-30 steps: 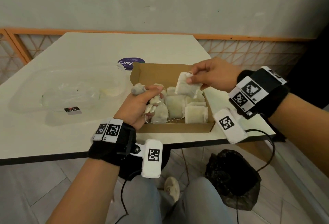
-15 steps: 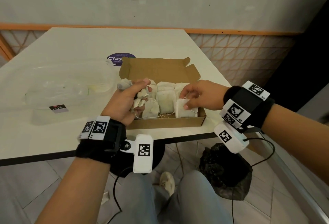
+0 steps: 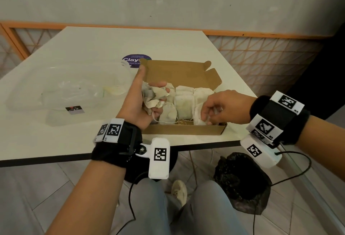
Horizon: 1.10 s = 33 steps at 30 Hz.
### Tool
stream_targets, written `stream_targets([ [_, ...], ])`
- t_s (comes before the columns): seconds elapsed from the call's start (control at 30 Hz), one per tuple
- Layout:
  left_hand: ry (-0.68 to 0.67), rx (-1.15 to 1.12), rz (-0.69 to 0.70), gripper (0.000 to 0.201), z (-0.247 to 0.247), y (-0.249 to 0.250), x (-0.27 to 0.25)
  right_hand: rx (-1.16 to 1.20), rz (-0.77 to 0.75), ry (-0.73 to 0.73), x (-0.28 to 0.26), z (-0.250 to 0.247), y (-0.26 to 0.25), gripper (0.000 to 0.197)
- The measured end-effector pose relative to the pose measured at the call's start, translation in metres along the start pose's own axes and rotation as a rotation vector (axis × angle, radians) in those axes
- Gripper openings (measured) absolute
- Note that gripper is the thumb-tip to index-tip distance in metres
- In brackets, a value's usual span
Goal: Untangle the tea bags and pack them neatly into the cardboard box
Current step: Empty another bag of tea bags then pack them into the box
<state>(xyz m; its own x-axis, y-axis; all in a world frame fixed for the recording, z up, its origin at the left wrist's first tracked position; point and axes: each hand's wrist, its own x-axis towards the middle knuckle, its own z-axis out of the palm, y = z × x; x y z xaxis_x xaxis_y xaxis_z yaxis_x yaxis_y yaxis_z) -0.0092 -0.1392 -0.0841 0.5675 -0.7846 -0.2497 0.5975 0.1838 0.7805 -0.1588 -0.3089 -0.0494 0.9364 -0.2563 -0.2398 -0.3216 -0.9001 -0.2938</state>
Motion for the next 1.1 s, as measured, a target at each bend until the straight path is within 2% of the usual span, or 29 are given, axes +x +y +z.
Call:
stream_targets([
  [0.07, -0.037, -0.104, -0.033, 0.067, -0.003, 0.001, 0.000, 0.008, -0.018, 0.091, 0.000, -0.003, -0.006, 0.009],
  [0.13, -0.037, -0.151, -0.041, 0.064, -0.005, 0.000, 0.001, 0.158, -0.064, 0.282, 0.001, -0.006, -0.021, 0.010],
  [0.2, -0.028, -0.162, -0.051, 0.057, -0.004, -0.001, 0.003, 0.345, -0.122, 0.375, 0.005, -0.007, -0.042, 0.021],
  [0.27, -0.020, -0.146, -0.063, 0.049, -0.001, -0.002, 0.003, 0.415, -0.144, 0.322, 0.014, -0.001, -0.063, 0.037],
  [0.33, -0.006, -0.086, -0.059, 0.042, 0.000, -0.002, 0.002, 0.379, -0.151, 0.254, 0.024, 0.007, -0.076, 0.042],
  [0.43, 0.008, -0.011, -0.032, 0.033, 0.003, -0.003, 0.000, 0.502, -0.136, 0.341, 0.037, 0.012, -0.078, 0.020],
  [0.53, -0.012, 0.063, 0.016, 0.031, 0.004, -0.003, 0.000, 0.916, -0.022, 0.381, 0.039, 0.007, -0.070, 0.004],
  [0.63, -0.019, 0.177, 0.068, 0.031, 0.006, -0.004, -0.002, 1.267, 0.045, 0.377, 0.036, 0.006, -0.062, 0.011],
  [0.73, -0.065, 0.272, 0.108, 0.034, 0.007, -0.006, -0.006, 1.307, 0.056, 0.377, 0.033, 0.011, -0.060, 0.012],
  [0.87, -0.078, 0.298, 0.164, 0.029, 0.008, -0.008, -0.006, 1.470, 0.041, 0.342, 0.032, 0.020, -0.066, 0.017],
  [0.93, -0.080, 0.274, 0.174, 0.010, 0.008, -0.009, -0.005, 1.418, 0.092, 0.360, 0.032, 0.021, -0.065, 0.011],
  [0.97, -0.068, 0.247, 0.167, 0.007, 0.009, -0.009, -0.005, 1.275, 0.120, 0.393, 0.032, 0.020, -0.064, 0.002],
  [1.03, -0.039, 0.230, 0.169, 0.019, 0.008, -0.009, -0.004, 0.907, 0.110, 0.465, 0.030, 0.016, -0.059, 0.022],
  [1.1, -0.058, 0.312, 0.186, 0.014, 0.008, -0.010, -0.004, 0.701, 0.012, 0.445, 0.027, 0.006, -0.058, 0.042],
])
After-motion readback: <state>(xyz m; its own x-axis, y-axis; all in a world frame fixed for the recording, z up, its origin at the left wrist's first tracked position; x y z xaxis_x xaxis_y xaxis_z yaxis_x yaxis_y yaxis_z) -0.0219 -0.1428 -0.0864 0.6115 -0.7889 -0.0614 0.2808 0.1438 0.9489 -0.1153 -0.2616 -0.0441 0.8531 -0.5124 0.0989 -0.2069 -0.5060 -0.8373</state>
